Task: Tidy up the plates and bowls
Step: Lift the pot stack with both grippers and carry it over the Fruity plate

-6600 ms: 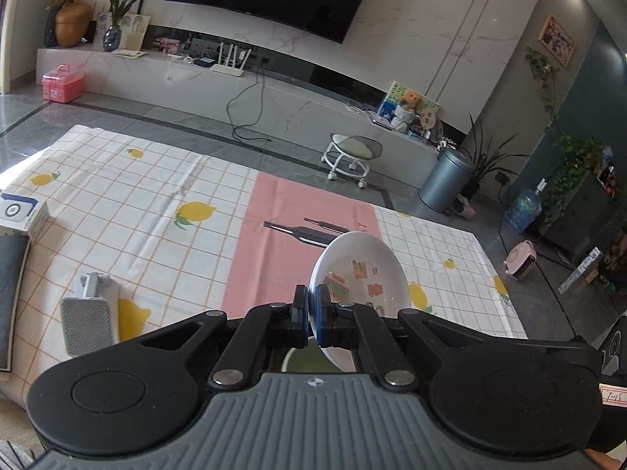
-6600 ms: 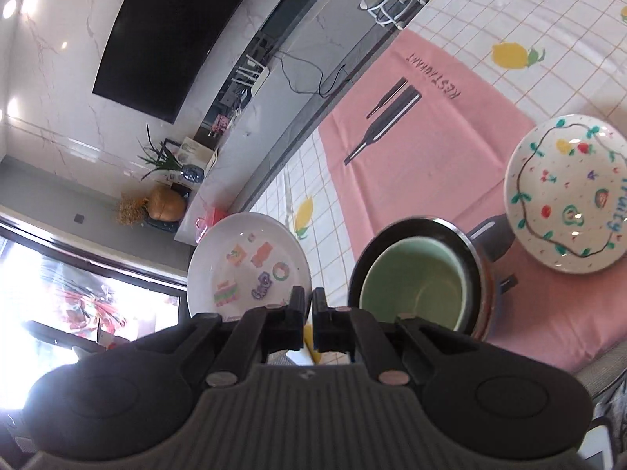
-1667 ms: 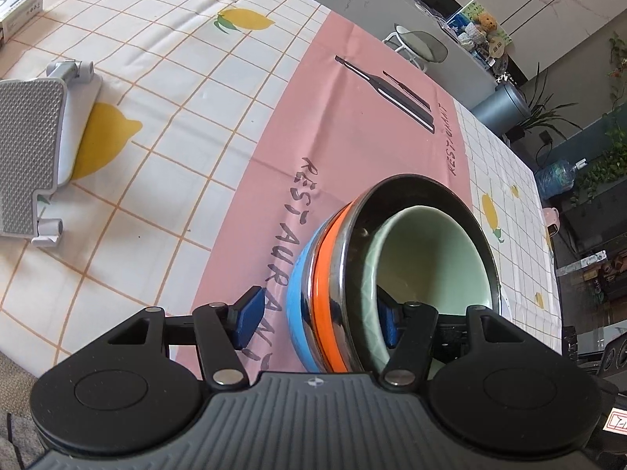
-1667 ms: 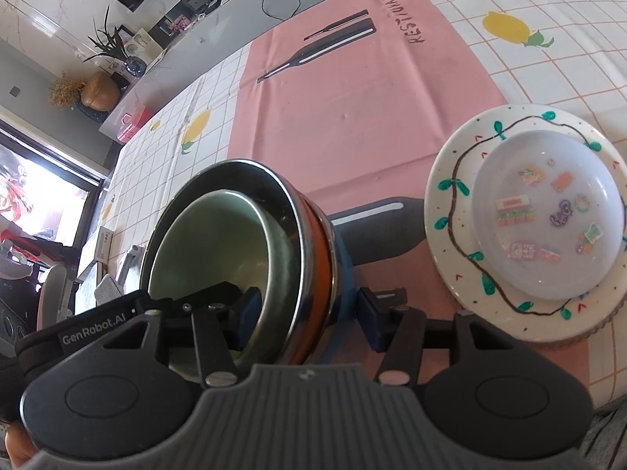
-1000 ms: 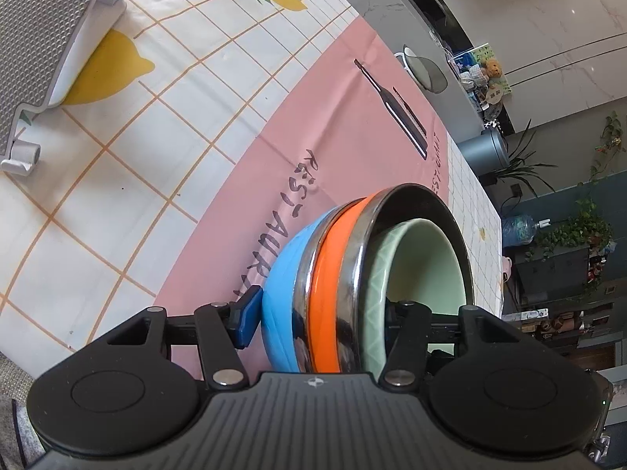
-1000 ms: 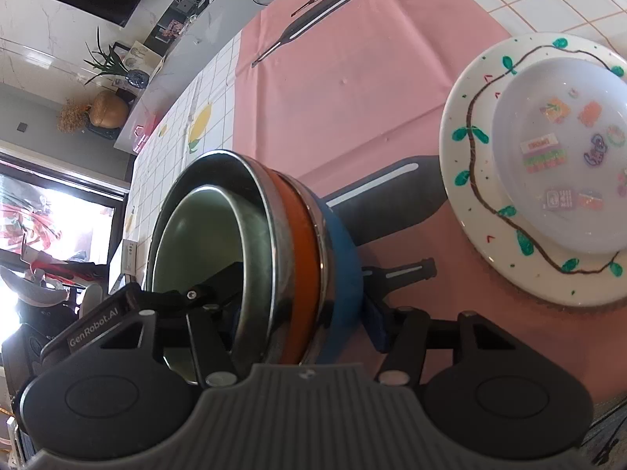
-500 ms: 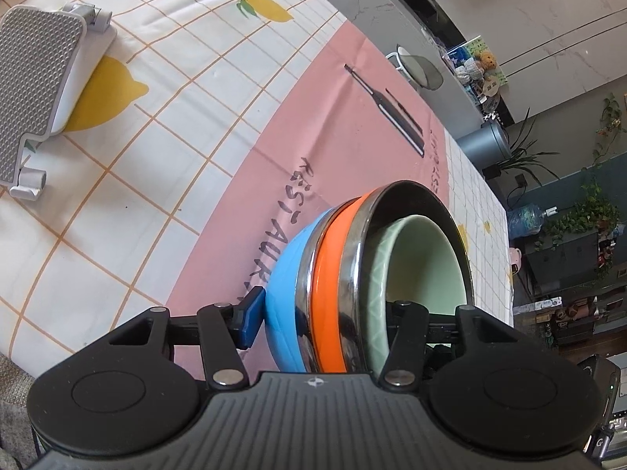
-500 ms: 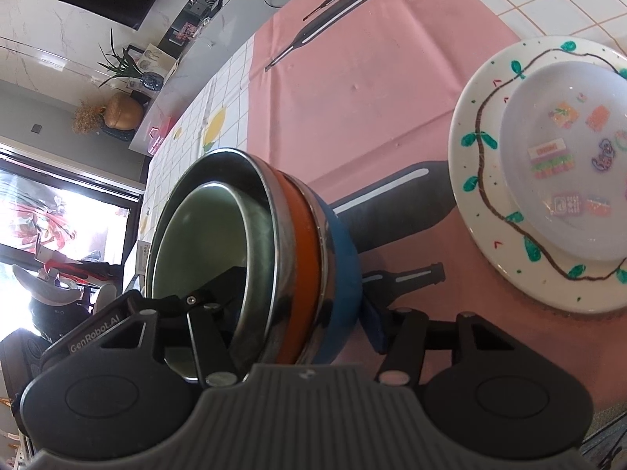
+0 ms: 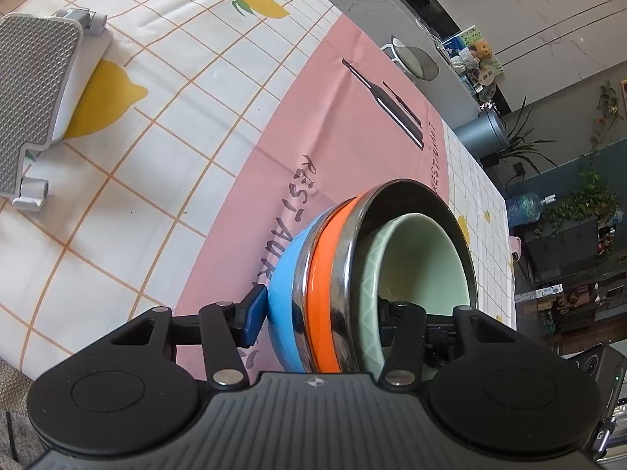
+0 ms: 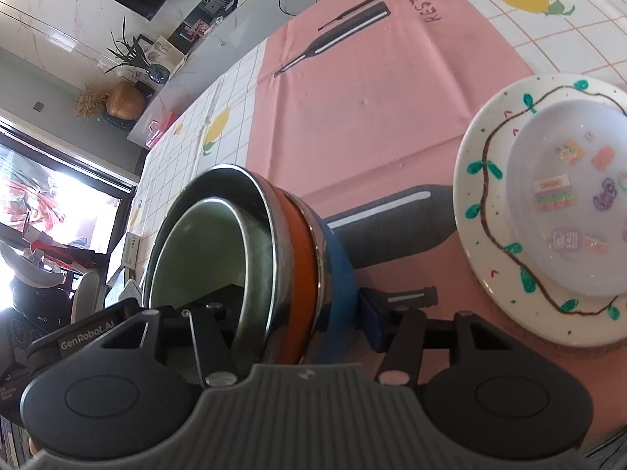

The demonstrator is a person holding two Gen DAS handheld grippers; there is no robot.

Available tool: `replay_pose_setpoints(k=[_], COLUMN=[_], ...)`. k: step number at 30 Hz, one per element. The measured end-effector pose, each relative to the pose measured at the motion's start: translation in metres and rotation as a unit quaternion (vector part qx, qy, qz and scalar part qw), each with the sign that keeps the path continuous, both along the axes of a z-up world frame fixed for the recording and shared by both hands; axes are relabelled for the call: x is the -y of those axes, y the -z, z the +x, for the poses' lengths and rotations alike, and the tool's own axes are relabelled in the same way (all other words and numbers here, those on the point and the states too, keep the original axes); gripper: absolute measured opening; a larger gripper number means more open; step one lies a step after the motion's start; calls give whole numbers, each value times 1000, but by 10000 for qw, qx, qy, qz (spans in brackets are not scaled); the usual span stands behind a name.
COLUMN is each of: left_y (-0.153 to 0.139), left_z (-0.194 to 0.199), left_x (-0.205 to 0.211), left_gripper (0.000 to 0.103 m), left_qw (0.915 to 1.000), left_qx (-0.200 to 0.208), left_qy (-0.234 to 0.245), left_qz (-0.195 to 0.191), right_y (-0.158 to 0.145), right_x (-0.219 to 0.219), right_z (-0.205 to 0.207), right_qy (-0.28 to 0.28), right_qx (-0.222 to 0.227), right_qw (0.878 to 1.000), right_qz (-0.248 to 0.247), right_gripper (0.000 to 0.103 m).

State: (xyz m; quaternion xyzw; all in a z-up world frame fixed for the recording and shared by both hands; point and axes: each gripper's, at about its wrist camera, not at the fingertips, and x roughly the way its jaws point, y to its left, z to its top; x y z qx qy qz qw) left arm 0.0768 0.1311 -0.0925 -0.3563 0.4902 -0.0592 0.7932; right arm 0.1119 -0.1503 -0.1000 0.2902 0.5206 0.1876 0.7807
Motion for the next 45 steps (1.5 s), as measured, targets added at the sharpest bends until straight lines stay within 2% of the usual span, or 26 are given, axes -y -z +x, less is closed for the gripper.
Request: replay_pose_setpoints(k=[8,12,18,23,28,37,40,45], left_y=[-8,-21,-44,-63,-72,-68,-64,-50], left_z=[-1,-2,2,13,29,48,54,60], left_x=[9,14,22,54,100,185,196,196], left_gripper=[57,57,56,57,56,57,57,57], left_qw=[9998,9993,9989,9971,9942,9853,9836,9848], left_qx=[-90,45,178,359,441,452,422,227], left_qy=[10,-1,43,265,755,1564,1654,1602], left_qz=[180,383,433,623,630,523,579,629], right_y=[-1,-3,-22,-39,-51,-64,-60,-45], right_x=[4,9,17,39,82,167,185,189], right_z=[-3,-5,-8,-14,-19,-38,-40,-33], right_qy=[150,176,193,435,839,1845,1991,1949], right_qx=[-47,-54,64,156,229,312,269,99], right_qw=[9999,9996,9992,9980,9951,9820,9791,9800], right_qz=[23,193,330,427,479,264,308,398], right_gripper=[54,54,54,54,54,54,54,54])
